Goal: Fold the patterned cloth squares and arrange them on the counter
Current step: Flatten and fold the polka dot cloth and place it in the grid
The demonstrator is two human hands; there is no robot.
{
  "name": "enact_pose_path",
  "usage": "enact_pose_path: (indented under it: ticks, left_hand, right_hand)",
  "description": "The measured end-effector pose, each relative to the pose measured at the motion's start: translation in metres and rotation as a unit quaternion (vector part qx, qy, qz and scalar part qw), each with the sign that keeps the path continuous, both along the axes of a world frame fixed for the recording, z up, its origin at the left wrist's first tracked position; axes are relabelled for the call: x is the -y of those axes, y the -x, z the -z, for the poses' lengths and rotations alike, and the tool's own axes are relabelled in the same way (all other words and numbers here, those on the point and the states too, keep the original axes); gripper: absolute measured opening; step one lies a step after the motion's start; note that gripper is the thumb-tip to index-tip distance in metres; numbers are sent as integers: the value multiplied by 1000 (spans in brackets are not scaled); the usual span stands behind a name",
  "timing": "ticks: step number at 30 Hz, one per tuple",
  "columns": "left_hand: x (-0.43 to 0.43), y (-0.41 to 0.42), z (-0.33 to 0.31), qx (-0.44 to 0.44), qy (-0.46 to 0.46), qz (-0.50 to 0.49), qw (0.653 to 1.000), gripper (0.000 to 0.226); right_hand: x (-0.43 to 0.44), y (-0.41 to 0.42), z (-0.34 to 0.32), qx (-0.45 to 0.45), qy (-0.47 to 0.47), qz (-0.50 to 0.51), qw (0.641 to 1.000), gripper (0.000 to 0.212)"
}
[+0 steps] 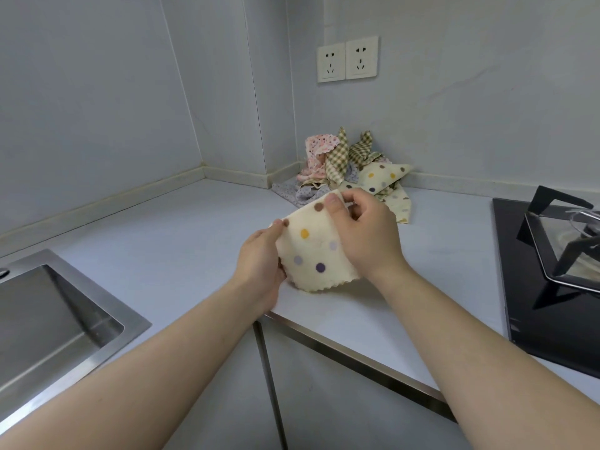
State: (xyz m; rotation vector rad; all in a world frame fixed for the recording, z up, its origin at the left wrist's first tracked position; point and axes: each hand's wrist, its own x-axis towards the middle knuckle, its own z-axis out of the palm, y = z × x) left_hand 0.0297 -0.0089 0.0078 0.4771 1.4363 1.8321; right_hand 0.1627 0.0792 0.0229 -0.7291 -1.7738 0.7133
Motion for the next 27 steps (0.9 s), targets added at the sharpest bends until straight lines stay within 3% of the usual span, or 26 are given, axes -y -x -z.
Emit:
enact_pose_path:
  ticks: [3, 6, 10, 11, 15, 20, 23, 27]
  left_hand:
    - [2, 4, -4, -28, 15, 23, 999, 28]
    - [5, 6, -9, -33, 41, 79, 995, 30]
    - [7, 7, -12, -58, 62, 82, 993, 10]
    - [8, 7, -14, -57, 64, 86, 993, 3]
    - [10, 11, -13, -10, 83, 77, 993, 17]
    - [10, 13, -12, -1, 106, 136, 985, 30]
    - [11, 11, -15, 38, 108, 157, 981, 18]
    - [11, 14, -19, 95, 75, 153, 981, 22]
  right_hand:
    - [-5, 1, 2, -51, 152, 14, 987, 32]
    - [-14, -2, 3, -90, 300, 8, 950, 31]
    - [-20, -2, 6, -44, 426, -43, 902, 25]
    - [-21, -1, 8, -29, 436, -58, 898, 25]
    - [-18, 1, 10, -5, 448, -89, 890, 22]
    - [-19, 0, 12, -18, 419, -79, 904, 26]
    - [-18, -1, 12, -20, 411, -75, 908, 21]
    - [-13, -3, 5, -12, 438, -109, 892, 20]
